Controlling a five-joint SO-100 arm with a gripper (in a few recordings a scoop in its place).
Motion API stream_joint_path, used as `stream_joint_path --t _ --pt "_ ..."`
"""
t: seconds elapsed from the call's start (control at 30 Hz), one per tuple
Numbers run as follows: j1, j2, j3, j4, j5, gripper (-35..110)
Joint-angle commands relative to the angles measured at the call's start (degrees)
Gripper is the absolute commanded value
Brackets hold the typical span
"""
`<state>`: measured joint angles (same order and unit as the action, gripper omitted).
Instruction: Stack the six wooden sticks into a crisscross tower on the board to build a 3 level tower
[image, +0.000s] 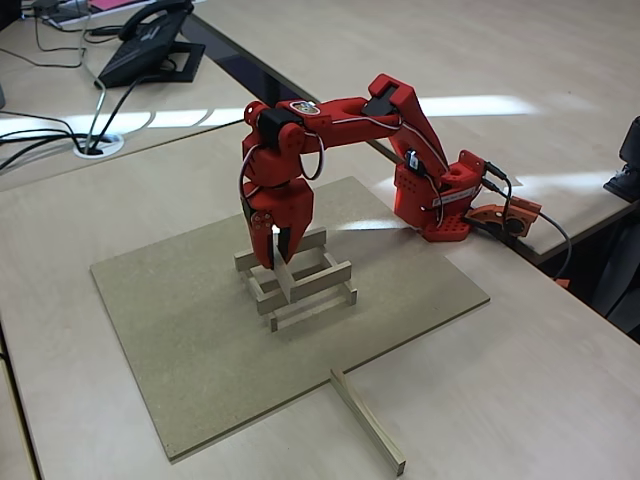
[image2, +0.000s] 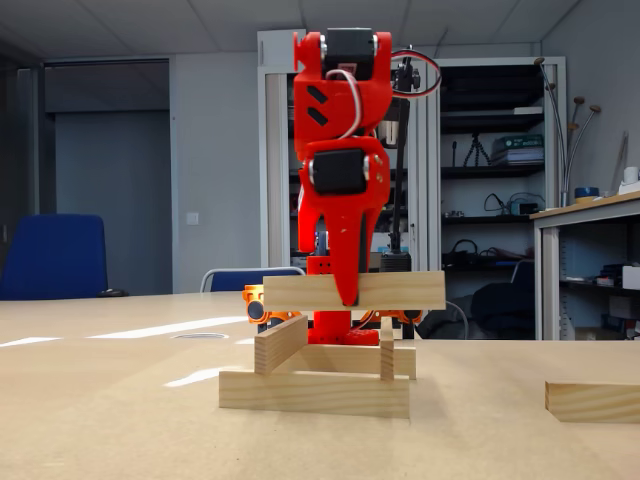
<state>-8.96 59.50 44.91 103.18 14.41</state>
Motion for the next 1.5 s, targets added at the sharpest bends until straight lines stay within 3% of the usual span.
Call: stream_joint_path --t 0.0,1.03,1.47 --pt "0.53 -0.53 -2.29 -0.09 -0.44 0" --pt "2.11 -5.54 -5.8 -2.02 -7.21 1" --pt "1.23 -5.36 -5.1 -0.26 -6.86 15"
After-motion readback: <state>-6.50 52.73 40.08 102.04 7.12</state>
